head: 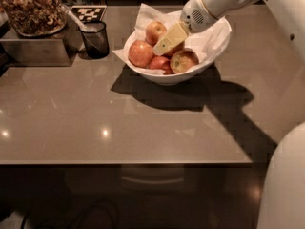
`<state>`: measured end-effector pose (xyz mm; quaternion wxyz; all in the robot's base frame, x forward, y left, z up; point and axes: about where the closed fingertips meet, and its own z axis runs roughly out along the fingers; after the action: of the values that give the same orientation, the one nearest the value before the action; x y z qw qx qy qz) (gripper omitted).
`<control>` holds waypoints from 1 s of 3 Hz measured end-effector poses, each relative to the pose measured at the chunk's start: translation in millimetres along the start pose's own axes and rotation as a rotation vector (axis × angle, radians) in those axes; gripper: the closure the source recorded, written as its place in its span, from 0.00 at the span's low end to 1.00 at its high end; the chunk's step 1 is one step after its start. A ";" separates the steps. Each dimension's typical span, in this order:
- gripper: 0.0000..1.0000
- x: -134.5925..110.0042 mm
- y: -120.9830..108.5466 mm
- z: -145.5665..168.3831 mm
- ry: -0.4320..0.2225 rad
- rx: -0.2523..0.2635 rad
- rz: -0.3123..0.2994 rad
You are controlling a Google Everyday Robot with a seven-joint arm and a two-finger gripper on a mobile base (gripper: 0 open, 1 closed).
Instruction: Pick apple from white bowl
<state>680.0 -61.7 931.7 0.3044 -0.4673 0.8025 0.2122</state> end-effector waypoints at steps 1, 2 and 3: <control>0.14 0.8 -0.8 7.8 0.010 -0.010 -0.001; 0.33 1.1 -0.7 9.5 0.010 -0.009 -0.006; 0.56 2.9 -1.9 12.1 0.016 -0.002 -0.011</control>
Offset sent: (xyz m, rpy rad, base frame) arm 0.0024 0.0020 -0.0060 -0.0108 -0.0109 0.0131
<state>684.1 -56.9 920.9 0.2986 -0.4739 0.8020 0.2076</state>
